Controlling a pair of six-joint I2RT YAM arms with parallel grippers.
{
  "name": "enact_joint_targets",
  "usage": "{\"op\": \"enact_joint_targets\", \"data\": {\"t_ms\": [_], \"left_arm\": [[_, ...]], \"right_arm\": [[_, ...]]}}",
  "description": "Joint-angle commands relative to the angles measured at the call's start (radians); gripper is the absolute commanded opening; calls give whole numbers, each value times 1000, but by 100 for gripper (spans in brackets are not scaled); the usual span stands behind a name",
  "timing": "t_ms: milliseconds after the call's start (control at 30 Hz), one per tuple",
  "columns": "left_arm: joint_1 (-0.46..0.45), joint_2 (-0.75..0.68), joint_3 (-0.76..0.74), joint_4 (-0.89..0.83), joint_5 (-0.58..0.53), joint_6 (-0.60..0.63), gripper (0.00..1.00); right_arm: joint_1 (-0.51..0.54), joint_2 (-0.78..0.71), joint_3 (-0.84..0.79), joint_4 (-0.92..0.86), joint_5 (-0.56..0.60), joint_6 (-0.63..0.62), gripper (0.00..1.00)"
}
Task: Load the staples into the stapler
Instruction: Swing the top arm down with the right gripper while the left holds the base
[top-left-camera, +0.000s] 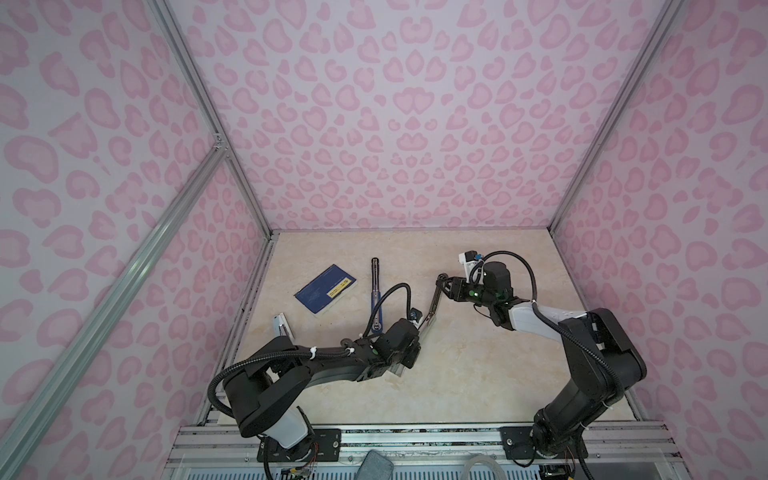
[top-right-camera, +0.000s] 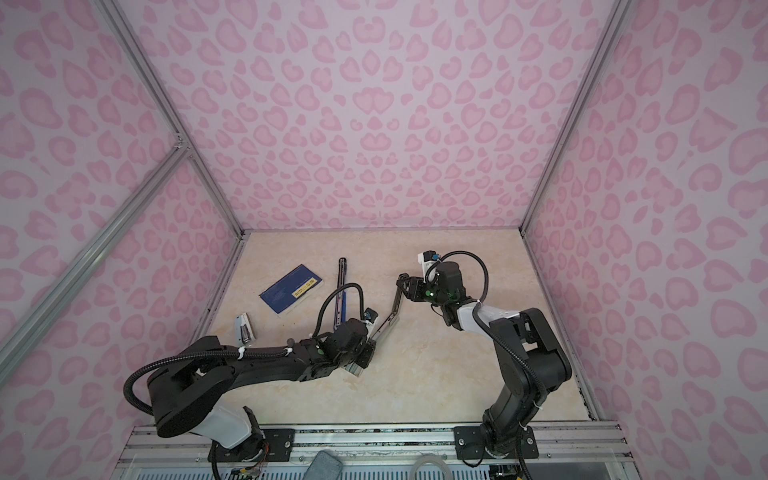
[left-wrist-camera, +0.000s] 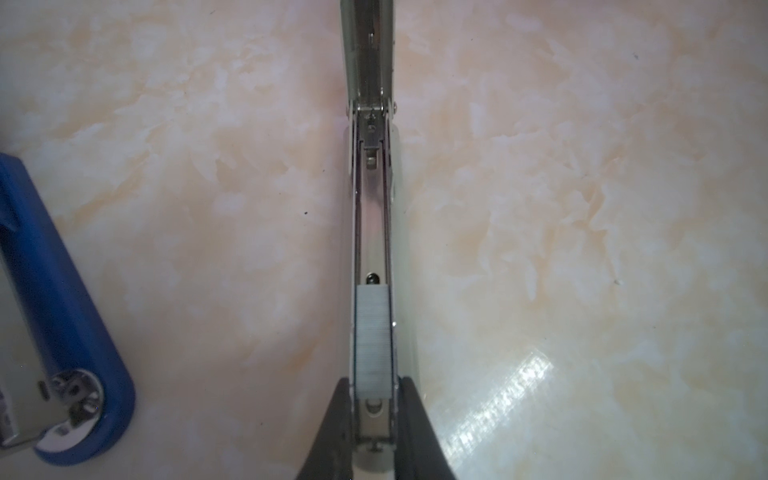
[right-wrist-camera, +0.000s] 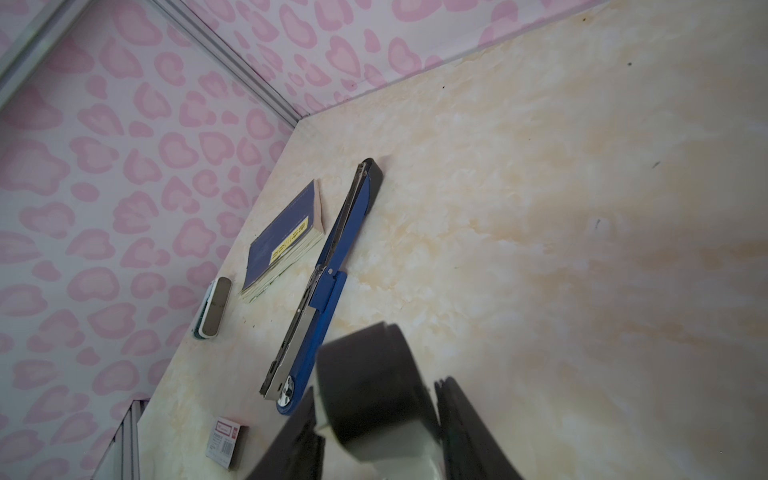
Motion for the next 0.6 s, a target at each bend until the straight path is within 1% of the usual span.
{"op": "enact_joint_targets", "data": {"t_ms": [0, 267, 567], "left_arm": [[-2, -13, 15, 32, 26, 47, 4], [7, -36, 15, 32, 39, 43, 4], [30, -62, 26, 20, 64, 55, 4]], "right_arm": [[30, -7, 9, -97, 24, -93, 44], [123, -96, -5, -186, 116, -232, 43], [198, -132, -12, -252, 199, -326, 43]]}}
